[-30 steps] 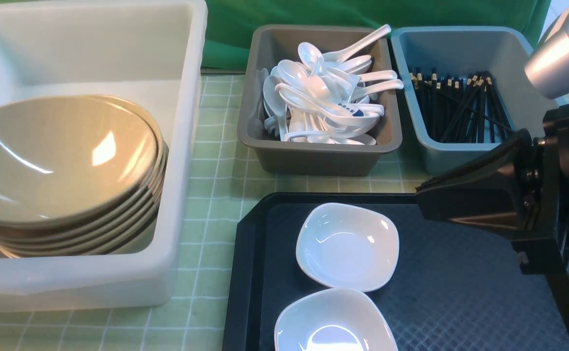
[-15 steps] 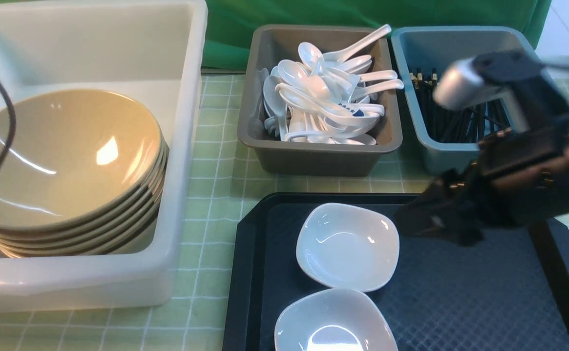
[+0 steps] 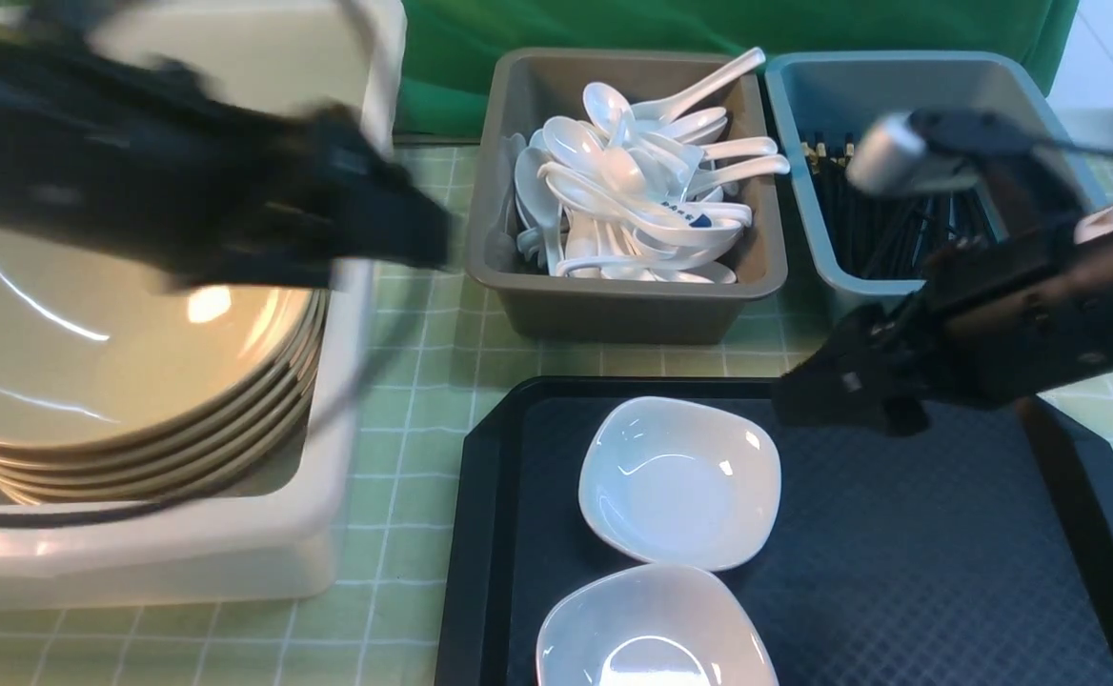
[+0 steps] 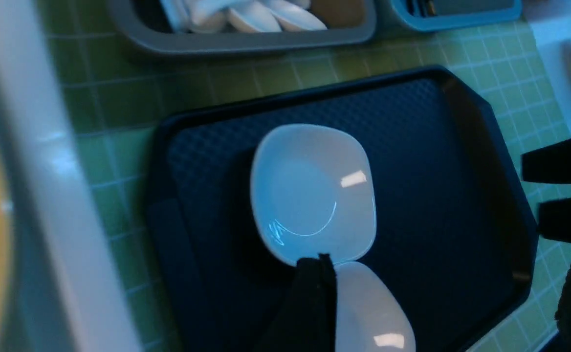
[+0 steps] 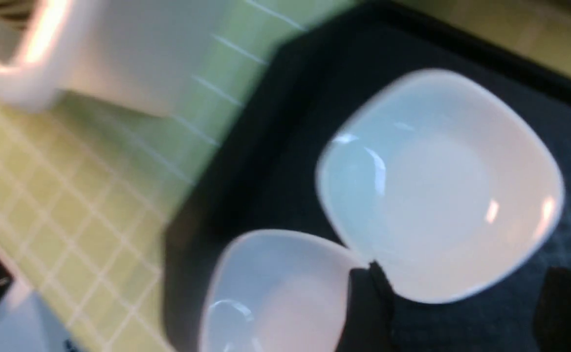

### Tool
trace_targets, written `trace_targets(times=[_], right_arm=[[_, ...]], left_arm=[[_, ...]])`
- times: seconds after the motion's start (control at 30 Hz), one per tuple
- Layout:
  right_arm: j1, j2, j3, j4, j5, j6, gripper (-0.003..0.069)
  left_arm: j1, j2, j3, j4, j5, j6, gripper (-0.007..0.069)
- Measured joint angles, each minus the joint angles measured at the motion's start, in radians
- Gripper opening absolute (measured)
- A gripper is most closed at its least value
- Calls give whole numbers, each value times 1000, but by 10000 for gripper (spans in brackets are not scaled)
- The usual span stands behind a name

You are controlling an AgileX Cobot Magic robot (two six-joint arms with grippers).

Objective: On green table put chopsticks spoon bowls plates into blue grey white boxes.
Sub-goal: 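Grasp the small white bowl on the black tray by its rim with the left gripper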

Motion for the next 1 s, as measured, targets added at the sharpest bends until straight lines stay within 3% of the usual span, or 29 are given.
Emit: trace_targets(times=[0.23, 0.43, 0.7, 0.83, 1.0], right_arm=[[0, -128, -1, 13, 125, -90, 443], [0, -198, -1, 13, 186, -103, 443], [0, -248, -1, 13, 211, -123, 443], [0, -248, -1, 8, 211, -129, 443], [0, -248, -1, -22, 211, -130, 443]], left_arm=[[-127, 384, -146, 1, -9, 78, 554], [-133, 596, -296, 29, 70, 107, 554], [-133, 748, -332, 33, 35, 136, 549], [-133, 797, -332, -24, 41, 206, 496], [-131, 827, -341, -105, 33, 291, 230]])
